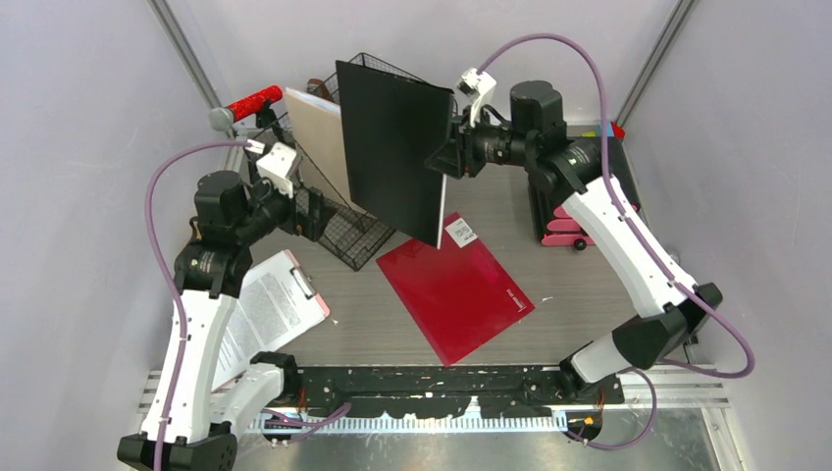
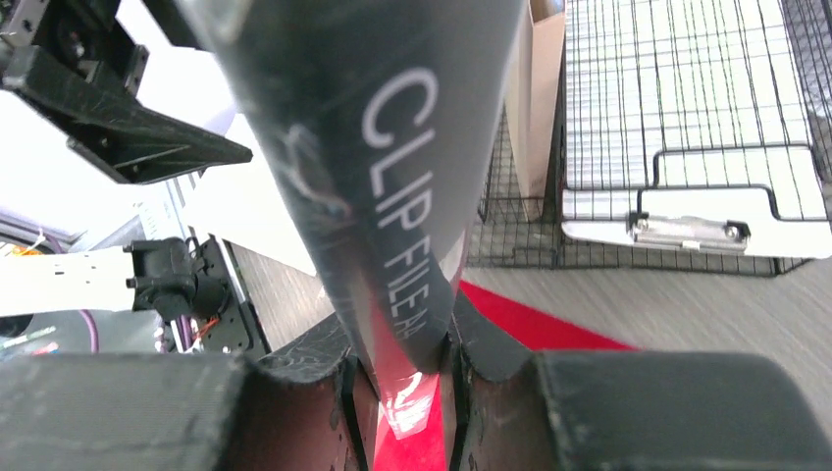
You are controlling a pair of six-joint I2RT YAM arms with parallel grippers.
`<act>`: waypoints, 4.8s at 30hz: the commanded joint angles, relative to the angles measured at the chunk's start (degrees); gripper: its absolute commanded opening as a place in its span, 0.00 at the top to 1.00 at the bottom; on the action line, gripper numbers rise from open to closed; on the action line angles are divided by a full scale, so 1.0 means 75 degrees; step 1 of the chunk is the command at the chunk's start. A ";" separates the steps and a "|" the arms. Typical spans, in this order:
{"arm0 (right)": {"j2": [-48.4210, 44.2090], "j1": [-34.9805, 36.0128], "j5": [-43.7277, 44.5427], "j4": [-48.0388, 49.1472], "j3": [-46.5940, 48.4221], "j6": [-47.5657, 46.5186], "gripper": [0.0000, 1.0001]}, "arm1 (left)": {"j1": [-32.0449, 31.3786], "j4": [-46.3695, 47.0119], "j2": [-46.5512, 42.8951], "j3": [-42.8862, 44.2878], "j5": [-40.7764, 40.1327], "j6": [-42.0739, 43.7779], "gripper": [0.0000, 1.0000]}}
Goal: Organize the desk
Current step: Place the folder in the storage box.
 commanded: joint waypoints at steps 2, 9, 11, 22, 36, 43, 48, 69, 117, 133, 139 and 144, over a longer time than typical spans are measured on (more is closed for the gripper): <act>0.0602 0.0469 0.0379 0.0762 0.1163 0.0117 1.00 | 0.0051 -0.0739 -0.0262 0.0928 -0.0991 -0.0348 0.00; 0.1513 0.1073 0.0622 0.0419 0.2466 -0.0175 1.00 | 0.0052 -0.1302 -0.0467 0.1478 -0.1057 -0.0399 0.00; 0.1727 0.1171 0.0666 0.0357 0.2777 -0.0232 1.00 | 0.0052 -0.1404 -0.0464 0.1592 -0.1110 -0.0402 0.00; 0.2898 0.1546 0.0830 0.0314 0.3903 -0.0690 1.00 | 0.0046 -0.1296 -0.0483 0.1393 -0.0954 -0.0305 0.00; 0.3800 0.1676 0.1057 0.0752 0.4184 -0.1139 1.00 | 0.0053 -0.1199 -0.0380 0.1349 -0.1056 -0.0048 0.00; 0.3992 0.1789 0.1289 0.1339 0.4055 -0.0962 1.00 | 0.0053 -0.1236 -0.0316 0.1371 -0.1119 0.0000 0.00; 0.4108 0.1820 0.1240 0.1575 0.3932 -0.0714 1.00 | 0.0053 -0.1235 -0.0221 0.1418 -0.1177 0.0080 0.00; 0.4820 0.2171 0.1904 0.2215 0.4193 -0.0938 1.00 | 0.0052 -0.1050 -0.0375 0.1328 -0.1179 -0.0085 0.00; 0.5206 0.2907 0.2973 0.3854 0.3781 -0.1383 1.00 | 0.0053 0.0046 -0.0979 0.0152 -0.0640 -0.0926 0.00; 0.5221 0.3034 0.2894 0.3830 0.2992 -0.1326 0.86 | 0.0053 -0.0117 -0.1109 0.0160 -0.0893 -0.0631 0.00; 0.5209 0.3020 0.2660 0.3341 0.3326 -0.1461 0.69 | 0.0052 -0.0510 -0.1143 0.0338 -0.1389 -0.0393 0.00; 0.5144 0.2999 0.2408 0.2958 0.3412 -0.1541 0.70 | 0.0053 -0.0718 -0.0991 0.0729 -0.1972 -0.0796 0.00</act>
